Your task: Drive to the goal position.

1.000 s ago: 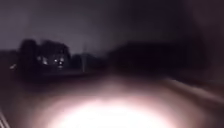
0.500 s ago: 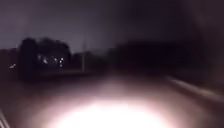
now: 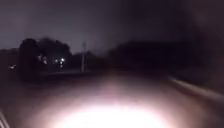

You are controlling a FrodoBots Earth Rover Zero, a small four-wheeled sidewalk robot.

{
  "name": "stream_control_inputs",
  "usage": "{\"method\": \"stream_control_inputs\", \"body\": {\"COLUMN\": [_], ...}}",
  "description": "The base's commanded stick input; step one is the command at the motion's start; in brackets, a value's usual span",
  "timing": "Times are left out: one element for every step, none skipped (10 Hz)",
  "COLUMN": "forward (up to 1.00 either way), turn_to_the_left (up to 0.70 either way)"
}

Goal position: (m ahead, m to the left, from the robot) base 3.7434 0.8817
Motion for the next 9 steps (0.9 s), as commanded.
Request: {"method": "stream_control_inputs", "body": {"forward": [0.70, 0.70, 0.70, 0.70, 0.70, 0.70, 0.70, 0.70, 0.70], "turn_to_the_left": [0.00, 0.00, 0.00, 0.00, 0.00, 0.00, 0.00, 0.00, 0.00]}}
